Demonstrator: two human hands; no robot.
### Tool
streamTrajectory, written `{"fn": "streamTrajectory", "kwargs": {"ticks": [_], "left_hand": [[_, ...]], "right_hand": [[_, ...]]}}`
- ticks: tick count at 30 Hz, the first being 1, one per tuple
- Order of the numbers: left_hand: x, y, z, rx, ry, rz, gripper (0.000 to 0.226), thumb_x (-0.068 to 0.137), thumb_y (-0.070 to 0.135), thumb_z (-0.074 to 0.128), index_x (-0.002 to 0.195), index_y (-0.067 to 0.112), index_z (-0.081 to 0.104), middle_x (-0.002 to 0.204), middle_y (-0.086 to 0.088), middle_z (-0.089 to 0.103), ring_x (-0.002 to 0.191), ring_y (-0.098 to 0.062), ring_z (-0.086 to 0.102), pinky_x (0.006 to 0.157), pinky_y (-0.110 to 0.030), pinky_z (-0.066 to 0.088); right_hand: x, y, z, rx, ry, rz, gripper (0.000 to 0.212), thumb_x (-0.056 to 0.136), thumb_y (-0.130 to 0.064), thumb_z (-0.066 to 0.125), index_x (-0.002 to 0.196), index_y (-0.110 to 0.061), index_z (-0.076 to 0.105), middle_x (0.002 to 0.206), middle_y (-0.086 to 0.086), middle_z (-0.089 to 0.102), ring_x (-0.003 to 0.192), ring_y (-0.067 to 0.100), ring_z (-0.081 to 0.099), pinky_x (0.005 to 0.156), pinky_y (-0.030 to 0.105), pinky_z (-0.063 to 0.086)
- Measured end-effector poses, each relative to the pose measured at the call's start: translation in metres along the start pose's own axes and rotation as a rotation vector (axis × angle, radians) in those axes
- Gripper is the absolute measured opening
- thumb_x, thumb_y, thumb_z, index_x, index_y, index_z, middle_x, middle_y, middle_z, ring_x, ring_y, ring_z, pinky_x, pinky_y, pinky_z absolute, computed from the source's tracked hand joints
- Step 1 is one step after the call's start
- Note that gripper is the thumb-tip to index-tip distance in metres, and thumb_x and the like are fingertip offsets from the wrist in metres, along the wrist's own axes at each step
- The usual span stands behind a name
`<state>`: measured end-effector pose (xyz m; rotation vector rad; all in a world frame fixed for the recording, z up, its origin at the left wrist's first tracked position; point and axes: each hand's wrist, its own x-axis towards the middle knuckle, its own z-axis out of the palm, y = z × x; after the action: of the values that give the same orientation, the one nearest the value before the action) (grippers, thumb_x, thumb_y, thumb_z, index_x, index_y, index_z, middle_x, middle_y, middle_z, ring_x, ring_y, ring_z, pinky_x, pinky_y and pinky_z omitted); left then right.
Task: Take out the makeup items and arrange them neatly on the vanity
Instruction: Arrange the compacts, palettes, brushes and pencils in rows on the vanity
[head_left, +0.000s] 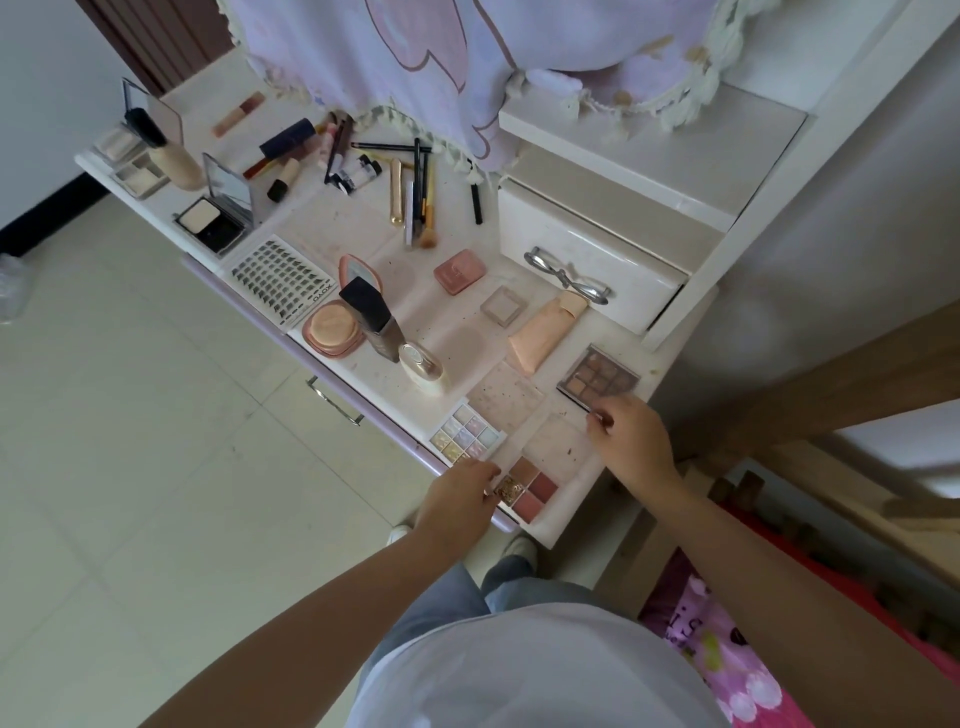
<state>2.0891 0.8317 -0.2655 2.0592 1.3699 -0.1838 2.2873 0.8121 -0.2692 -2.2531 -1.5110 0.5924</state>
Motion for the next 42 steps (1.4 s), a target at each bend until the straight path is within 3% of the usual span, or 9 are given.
{"fn": "streamTrajectory", "kwargs": {"ticks": [6, 10, 13, 17, 23, 29, 33, 38, 42], "left_hand": [[-0.005, 0.0, -0.005, -0.017, 0.066, -0.008, 0.036, 0.095, 0.026, 0.044, 0.13, 0.022, 0.049, 0.128, 0.006, 0.055, 0.11, -0.012, 0.057, 0.095, -0.026, 0.045], [-0.002, 0.011, -0.019, -0.151, 0.091, 0.009, 0.033, 0.094, 0.024, 0.047, 0.127, 0.02, 0.052, 0.119, 0.006, 0.058, 0.102, -0.011, 0.058, 0.091, -0.024, 0.045], [0.005, 0.03, -0.039, -0.531, 0.063, -0.047, 0.033, 0.092, 0.02, 0.053, 0.124, 0.012, 0.054, 0.103, 0.002, 0.062, 0.093, -0.015, 0.061, 0.09, -0.028, 0.05], [0.014, 0.055, -0.077, -1.099, -0.016, -0.078, 0.027, 0.09, 0.011, 0.055, 0.117, 0.011, 0.05, 0.091, -0.003, 0.064, 0.075, -0.015, 0.064, 0.072, -0.025, 0.056], [0.012, 0.066, -0.104, -1.279, -0.172, 0.11, 0.038, 0.082, -0.008, 0.056, 0.114, 0.013, 0.052, 0.089, -0.008, 0.063, 0.07, -0.012, 0.068, 0.063, -0.021, 0.057], [0.013, 0.06, -0.111, -1.448, -0.259, 0.171, 0.04, 0.067, 0.0, 0.057, 0.106, 0.007, 0.06, 0.088, -0.01, 0.069, 0.073, -0.017, 0.069, 0.063, -0.025, 0.058], [0.014, 0.057, -0.117, -1.531, -0.216, 0.085, 0.028, 0.075, -0.005, 0.058, 0.098, 0.01, 0.055, 0.073, -0.007, 0.07, 0.061, -0.016, 0.067, 0.056, -0.024, 0.057], [0.012, 0.056, -0.115, -1.491, -0.087, 0.036, 0.019, 0.089, -0.004, 0.047, 0.073, 0.007, 0.05, 0.054, -0.001, 0.059, 0.045, -0.007, 0.058, 0.047, -0.017, 0.051], [0.009, 0.053, -0.113, -1.595, -0.047, 0.153, 0.016, 0.08, 0.015, 0.066, 0.088, 0.002, 0.062, 0.081, -0.013, 0.063, 0.064, -0.01, 0.067, 0.06, -0.019, 0.056]], "right_hand": [[0.041, 0.015, -0.009, -0.295, -0.185, 0.011, 0.074, 0.073, -0.042, 0.07, 0.134, -0.018, 0.036, 0.139, 0.011, 0.036, 0.13, 0.03, 0.03, 0.105, 0.04, 0.033], [0.044, 0.015, -0.023, -0.025, -0.165, -0.016, 0.056, 0.07, -0.025, 0.075, 0.12, -0.015, 0.051, 0.119, 0.004, 0.054, 0.116, 0.022, 0.046, 0.095, 0.031, 0.041], [0.034, 0.002, -0.053, 0.293, -0.321, -0.042, 0.058, 0.072, -0.014, 0.076, 0.123, -0.017, 0.048, 0.116, -0.005, 0.052, 0.11, 0.008, 0.046, 0.094, 0.023, 0.039], [0.019, -0.022, -0.089, 0.313, -0.394, -0.241, 0.058, 0.07, -0.013, 0.077, 0.115, -0.03, 0.043, 0.117, -0.014, 0.047, 0.112, 0.001, 0.044, 0.095, 0.015, 0.04], [0.004, -0.035, -0.114, 0.274, -0.34, -0.464, 0.048, 0.066, -0.02, 0.078, 0.097, -0.042, 0.049, 0.125, -0.033, 0.034, 0.116, -0.023, 0.032, 0.09, -0.004, 0.033], [0.001, -0.034, -0.123, 0.571, -0.294, -0.444, 0.045, 0.058, -0.055, 0.073, 0.101, -0.057, 0.06, 0.138, -0.021, 0.04, 0.133, 0.001, 0.035, 0.102, 0.024, 0.043], [-0.001, -0.039, -0.127, 0.729, -0.318, -0.455, 0.043, 0.059, -0.06, 0.073, 0.1, -0.048, 0.065, 0.119, -0.029, 0.052, 0.121, 0.002, 0.048, 0.099, 0.023, 0.046], [-0.001, -0.05, -0.123, 0.686, -0.157, -0.394, 0.026, 0.07, -0.018, 0.072, 0.086, -0.036, 0.066, 0.098, -0.008, 0.056, 0.088, 0.0, 0.061, 0.081, 0.013, 0.052], [-0.004, -0.058, -0.123, 0.627, -0.122, -0.377, 0.034, 0.076, 0.004, 0.069, 0.087, -0.028, 0.065, 0.09, -0.008, 0.056, 0.082, 0.0, 0.06, 0.075, 0.012, 0.052]]}}
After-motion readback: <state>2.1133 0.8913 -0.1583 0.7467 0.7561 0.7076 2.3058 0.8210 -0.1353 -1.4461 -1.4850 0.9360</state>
